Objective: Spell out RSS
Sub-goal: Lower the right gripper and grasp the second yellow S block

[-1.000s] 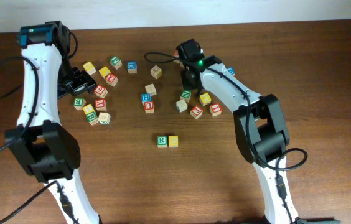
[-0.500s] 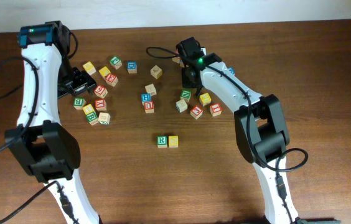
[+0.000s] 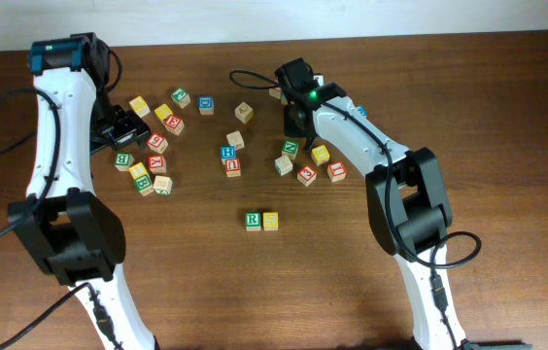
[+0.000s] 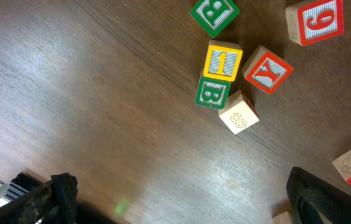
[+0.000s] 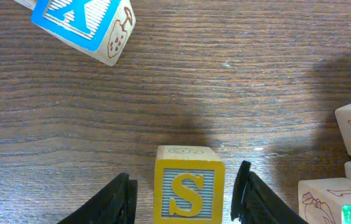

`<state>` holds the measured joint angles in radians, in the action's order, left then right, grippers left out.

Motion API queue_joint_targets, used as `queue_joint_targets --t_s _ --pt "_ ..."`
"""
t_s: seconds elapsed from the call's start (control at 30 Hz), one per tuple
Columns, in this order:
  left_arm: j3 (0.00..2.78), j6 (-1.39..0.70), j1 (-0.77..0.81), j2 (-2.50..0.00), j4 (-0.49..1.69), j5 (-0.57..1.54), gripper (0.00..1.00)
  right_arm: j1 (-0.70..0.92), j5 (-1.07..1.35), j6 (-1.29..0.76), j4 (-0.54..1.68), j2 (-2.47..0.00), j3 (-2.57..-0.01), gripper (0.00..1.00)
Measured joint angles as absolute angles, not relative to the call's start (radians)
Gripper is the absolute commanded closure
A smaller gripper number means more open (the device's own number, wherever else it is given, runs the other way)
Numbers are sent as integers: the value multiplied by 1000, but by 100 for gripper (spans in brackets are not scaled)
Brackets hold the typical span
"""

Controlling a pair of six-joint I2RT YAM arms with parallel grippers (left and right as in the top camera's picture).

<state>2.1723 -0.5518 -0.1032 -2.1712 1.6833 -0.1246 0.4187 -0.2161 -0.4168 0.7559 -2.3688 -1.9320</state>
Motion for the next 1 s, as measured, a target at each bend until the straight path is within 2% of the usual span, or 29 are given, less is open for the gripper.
queue_joint_targets --t_s 0.77,1.0 --pt "2172 -552 -103 -2171 1683 -125 1 400 -163 -418 751 -2369 -1932 55" --pt "2172 -552 -103 -2171 1683 -125 1 393 -151 -419 751 -2369 -1932 63"
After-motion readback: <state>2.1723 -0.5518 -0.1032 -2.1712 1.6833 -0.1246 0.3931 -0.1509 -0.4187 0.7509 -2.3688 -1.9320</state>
